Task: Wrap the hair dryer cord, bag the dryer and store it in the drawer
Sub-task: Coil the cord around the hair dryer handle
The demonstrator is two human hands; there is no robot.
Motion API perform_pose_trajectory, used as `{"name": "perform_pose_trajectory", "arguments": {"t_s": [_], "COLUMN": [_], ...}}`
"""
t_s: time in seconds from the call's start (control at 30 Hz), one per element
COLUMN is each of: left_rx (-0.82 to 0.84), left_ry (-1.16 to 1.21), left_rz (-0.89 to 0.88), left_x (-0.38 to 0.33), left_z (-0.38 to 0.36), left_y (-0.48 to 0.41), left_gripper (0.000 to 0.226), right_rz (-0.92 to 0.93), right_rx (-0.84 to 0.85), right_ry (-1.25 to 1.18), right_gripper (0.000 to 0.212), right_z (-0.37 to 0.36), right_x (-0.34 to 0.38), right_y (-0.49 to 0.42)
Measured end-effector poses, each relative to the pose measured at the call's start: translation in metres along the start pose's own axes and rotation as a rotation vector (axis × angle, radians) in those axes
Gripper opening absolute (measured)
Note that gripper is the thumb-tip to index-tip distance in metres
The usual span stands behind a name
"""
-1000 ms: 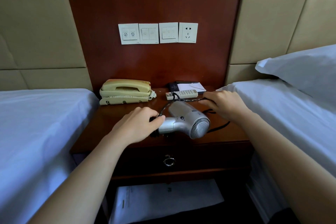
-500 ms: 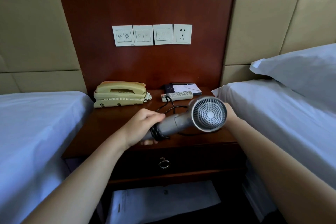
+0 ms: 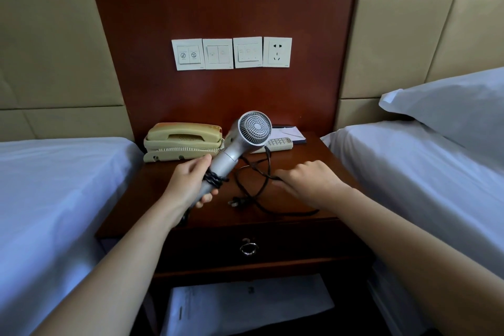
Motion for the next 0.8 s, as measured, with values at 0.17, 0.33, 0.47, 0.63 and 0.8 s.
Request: {"name": "perform_pose_trajectory", "arguments": {"t_s": [0.17, 0.33, 0.47, 0.63, 0.8], "left_rx": [-0.104, -0.128, -0.132, -0.105, 0.015], "left_ry": [-0.007, 0.039, -0.204, -0.472, -0.603], "left_rz": [0.034, 0.11, 0.016, -0.156, -0.213], "left_x": [-0.003, -0.002, -0.005, -0.014, -0.025], "left_z": [0.003, -0.005, -0.003, -0.01, -0.026], "left_y": [0.001, 0.002, 0.0, 0.002, 0.012], "left_gripper": [0.025, 0.032, 0.035, 0.041, 0.05], "right_rz": [0.112, 0.244, 0.252, 0.084, 0.039], "right_rx": [-0.18, -0.222, -0.309, -0.427, -0.506], "right_ry": [0.135, 0.066, -0.068, -0.055, -0.118], "right_gripper": [0.029, 0.026, 0.015, 0.034, 0.03], "right_z": [0.025, 0.03, 0.045, 0.061, 0.078], "right_x": [0.034, 0.068, 0.068, 0.041, 0.033], "right_y": [-0.003, -0.007, -0.014, -0.013, -0.01]}}
Point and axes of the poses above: each hand's wrist, its own y-axis away from the middle knuckle, its own z-axis out of the back of the hand, x = y × z, the point moved 6 cm from there along -y, towards the middle knuckle, and after that the axes turned 6 degrees about -y, right-handed, at the moved point
